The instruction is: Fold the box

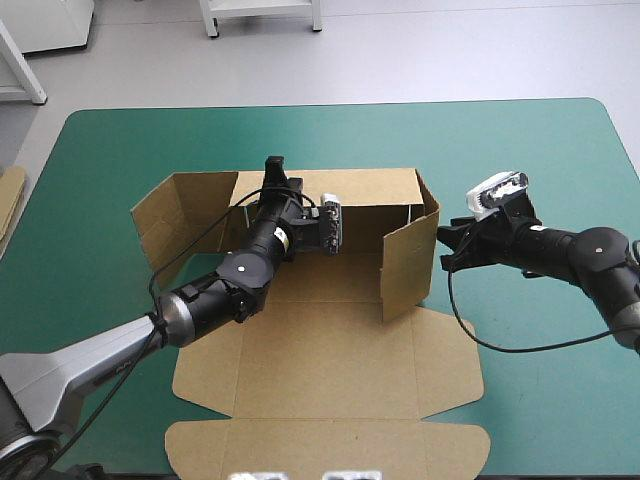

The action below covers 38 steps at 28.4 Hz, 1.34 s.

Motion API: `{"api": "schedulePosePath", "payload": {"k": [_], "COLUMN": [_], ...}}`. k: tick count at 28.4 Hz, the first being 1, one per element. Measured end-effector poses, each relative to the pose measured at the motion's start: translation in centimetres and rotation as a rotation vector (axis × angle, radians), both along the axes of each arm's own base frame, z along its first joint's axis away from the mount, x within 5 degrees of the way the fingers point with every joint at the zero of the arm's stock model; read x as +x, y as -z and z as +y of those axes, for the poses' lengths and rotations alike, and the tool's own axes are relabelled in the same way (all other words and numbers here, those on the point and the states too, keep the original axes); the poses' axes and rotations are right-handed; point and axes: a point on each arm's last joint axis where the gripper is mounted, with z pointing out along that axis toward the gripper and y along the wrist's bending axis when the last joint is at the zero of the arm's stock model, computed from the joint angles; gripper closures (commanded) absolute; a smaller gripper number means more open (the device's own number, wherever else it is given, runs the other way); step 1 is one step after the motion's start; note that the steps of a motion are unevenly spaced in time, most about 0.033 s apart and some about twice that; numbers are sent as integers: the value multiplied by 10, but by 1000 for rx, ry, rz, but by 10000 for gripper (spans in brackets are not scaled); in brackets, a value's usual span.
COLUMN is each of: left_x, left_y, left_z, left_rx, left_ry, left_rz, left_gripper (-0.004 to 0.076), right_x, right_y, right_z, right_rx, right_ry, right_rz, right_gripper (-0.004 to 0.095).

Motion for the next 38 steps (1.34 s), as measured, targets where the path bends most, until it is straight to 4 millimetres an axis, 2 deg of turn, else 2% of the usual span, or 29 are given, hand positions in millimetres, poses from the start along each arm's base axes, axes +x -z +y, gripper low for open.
{"api": "schedulePosePath", "payload": {"k": [5, 16, 20, 22, 24, 31, 38], "left_x": [0, 0, 0, 0, 0, 0, 0], "left_y": [0, -1, -1, -1, -1, -1, -2], "left_z": [0, -1, -1, -1, -1, -2, -2], "left_rx": [-17, -18, -18, -18, -18, -16, 9], "left_ry": [-1, 14, 14, 14, 14, 18, 33], "left_rz": [1, -6, -6, -6, -7, -8, -34], "left_gripper": [733, 733, 733, 733, 733, 733, 733], "right_x": [-5, -7, -10, -12, -12, -7, -5], "right_y": [12, 13, 13, 13, 13, 17, 17], "right_z": [2, 5, 9, 10, 10, 11, 35], "right_rx": [-2, 4, 14, 10, 2, 14, -25], "right_ry": [-35, -92, -143, -170, -179, -163, -122], "right_rz": [-22, -51, -43, -47, -55, -45, -89], "right_gripper": [598, 589, 455, 337, 260, 250, 265]}}
